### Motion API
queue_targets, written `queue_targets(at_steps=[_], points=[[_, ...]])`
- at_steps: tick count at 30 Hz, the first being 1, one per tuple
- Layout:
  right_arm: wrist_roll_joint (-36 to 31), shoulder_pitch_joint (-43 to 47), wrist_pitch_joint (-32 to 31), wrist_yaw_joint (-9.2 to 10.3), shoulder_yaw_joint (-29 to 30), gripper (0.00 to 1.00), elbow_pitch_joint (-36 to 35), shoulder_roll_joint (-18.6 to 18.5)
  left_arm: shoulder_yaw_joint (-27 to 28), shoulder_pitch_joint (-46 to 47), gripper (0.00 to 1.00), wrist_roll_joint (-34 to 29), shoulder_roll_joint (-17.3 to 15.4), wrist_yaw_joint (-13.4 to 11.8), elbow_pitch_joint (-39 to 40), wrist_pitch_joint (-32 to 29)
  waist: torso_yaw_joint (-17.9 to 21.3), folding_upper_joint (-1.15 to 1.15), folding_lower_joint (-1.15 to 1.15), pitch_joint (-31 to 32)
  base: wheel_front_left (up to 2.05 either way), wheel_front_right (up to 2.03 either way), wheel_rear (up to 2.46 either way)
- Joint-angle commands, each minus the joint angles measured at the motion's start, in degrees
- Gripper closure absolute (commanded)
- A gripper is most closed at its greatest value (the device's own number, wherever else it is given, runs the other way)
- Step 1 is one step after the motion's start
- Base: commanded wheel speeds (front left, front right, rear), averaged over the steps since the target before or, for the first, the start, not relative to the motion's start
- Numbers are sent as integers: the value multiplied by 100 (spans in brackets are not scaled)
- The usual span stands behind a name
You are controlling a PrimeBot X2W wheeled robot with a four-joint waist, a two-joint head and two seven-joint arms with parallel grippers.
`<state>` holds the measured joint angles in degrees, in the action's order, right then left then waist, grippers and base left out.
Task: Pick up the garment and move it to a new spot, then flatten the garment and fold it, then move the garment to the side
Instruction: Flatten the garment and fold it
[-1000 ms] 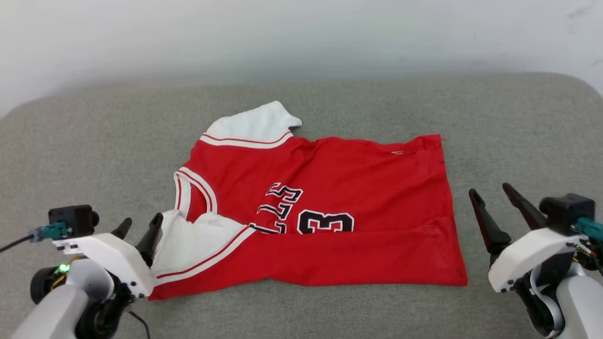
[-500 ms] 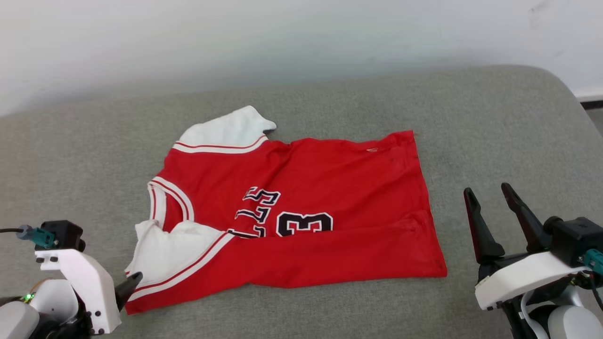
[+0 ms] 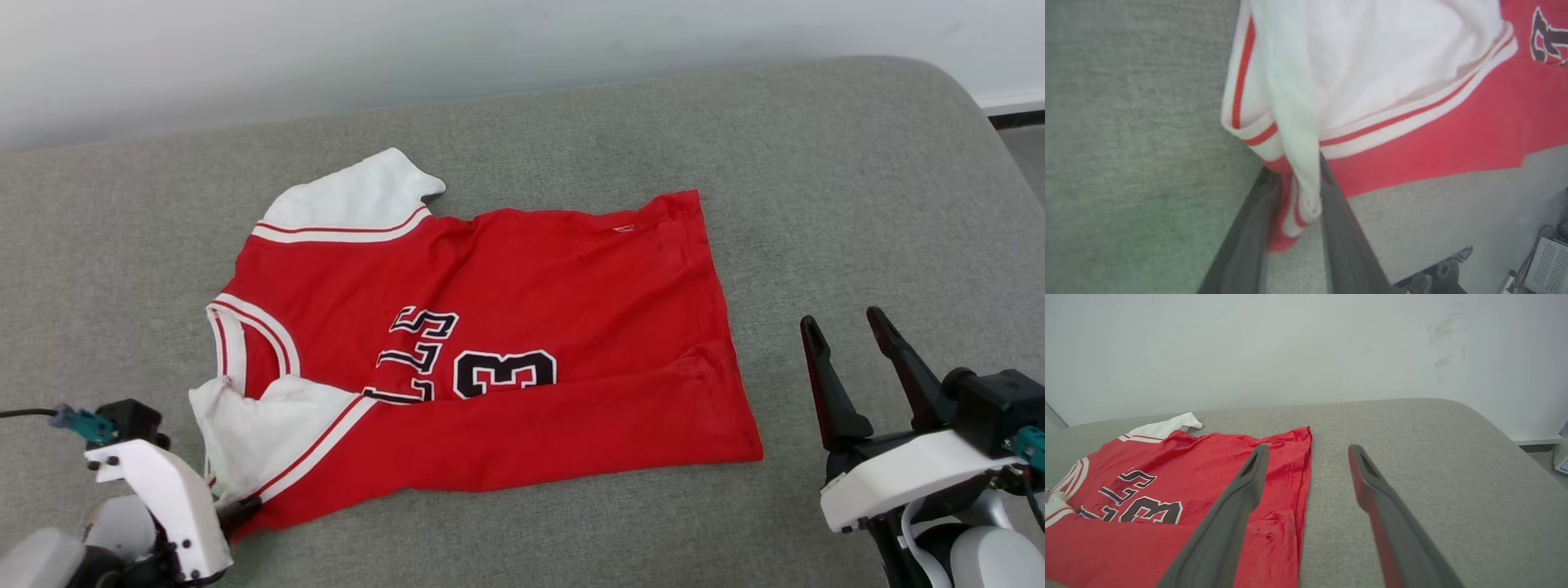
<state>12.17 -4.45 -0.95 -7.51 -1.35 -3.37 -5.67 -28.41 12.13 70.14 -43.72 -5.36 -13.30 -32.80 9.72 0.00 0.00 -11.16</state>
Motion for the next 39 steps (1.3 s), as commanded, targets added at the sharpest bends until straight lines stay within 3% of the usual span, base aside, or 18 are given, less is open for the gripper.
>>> queue_targets(at_steps=[1,8,10,11,19,29,30,31,32,39], points=[[62,-12,-76,4,15,0,-37,-50,-202,-159,100,-17,342,101,-186,80,-50,0,0,39,0,0,0],[442,-35,-728,4,92,0,-52,-260,-26,195,100,-364,312,242,-223,703,-278,0,0,145,0,0,0],[723,-99,-1586,4,128,0,120,-426,58,269,100,-550,223,173,0,966,-381,0,0,169,0,0,0],[723,-99,-1586,4,128,0,120,-426,58,269,100,-550,223,173,0,966,-381,0,0,169,0,0,0],[1115,-295,-4019,4,102,0,509,-706,-2,468,100,-1009,167,-118,831,1198,-725,0,0,-61,0,0,0],[1208,-815,-4651,3,-333,0,1424,-508,-139,681,100,-1283,311,-243,1206,1289,-985,0,0,-477,0,0,0],[1249,-820,-4682,2,-390,50,1530,-475,-148,669,100,-1291,334,-241,1190,1301,-997,0,0,-479,0,0,0],[1297,-825,-4683,2,-434,87,1608,-437,-155,647,100,-1288,354,-243,1168,1327,-1003,0,0,-476,0,0,0],[1308,-829,-4686,-5,-477,100,1667,-434,-159,620,100,-1280,368,-243,1149,1343,-1006,0,0,-466,0,0,0],[1378,-908,-4501,-3,-506,100,1686,-657,-117,405,100,-1128,476,-273,981,1466,-944,0,0,-226,0,0,0]])
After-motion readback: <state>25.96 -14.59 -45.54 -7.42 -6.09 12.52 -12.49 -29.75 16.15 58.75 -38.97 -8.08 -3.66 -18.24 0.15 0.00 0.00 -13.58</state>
